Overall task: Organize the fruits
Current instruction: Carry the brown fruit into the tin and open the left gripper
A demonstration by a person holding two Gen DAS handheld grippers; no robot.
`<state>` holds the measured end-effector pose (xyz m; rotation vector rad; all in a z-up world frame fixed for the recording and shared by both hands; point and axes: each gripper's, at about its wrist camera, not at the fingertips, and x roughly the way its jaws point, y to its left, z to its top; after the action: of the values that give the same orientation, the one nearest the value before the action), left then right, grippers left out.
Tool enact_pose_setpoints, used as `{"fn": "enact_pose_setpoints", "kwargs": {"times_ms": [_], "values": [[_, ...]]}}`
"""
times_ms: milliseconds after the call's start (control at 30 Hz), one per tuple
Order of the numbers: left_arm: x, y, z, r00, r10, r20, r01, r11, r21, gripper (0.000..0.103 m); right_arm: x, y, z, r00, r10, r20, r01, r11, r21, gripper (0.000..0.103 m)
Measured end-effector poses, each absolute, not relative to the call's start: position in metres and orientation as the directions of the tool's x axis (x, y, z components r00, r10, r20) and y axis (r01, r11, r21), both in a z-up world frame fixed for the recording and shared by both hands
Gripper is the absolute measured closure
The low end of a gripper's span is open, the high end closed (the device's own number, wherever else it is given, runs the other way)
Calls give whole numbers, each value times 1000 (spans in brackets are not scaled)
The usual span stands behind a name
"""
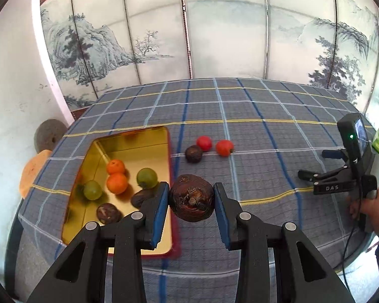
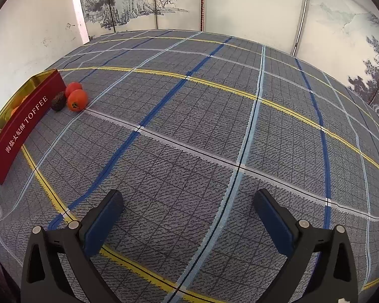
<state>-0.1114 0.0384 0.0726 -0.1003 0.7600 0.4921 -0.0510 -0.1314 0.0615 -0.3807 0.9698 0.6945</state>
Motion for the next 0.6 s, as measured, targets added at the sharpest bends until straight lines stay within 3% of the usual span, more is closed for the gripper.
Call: {"fn": "enact_pose_setpoints", "kwargs": {"times_ms": [200,433,600], "values": [[-124,52,70,606,410,-681,-493,866,83,66,-51,-131,61,377,365,-851,-688,725,6,0],[-154,113,60,575,379,-726,-580,814,-34,66,-51,-131,61,377,364,-852,-689,725,5,0],[-176,142,50,547,401,-735,-626,779,-41,66,-51,-130,61,377,364,-852,-688,725,5,0]]}}
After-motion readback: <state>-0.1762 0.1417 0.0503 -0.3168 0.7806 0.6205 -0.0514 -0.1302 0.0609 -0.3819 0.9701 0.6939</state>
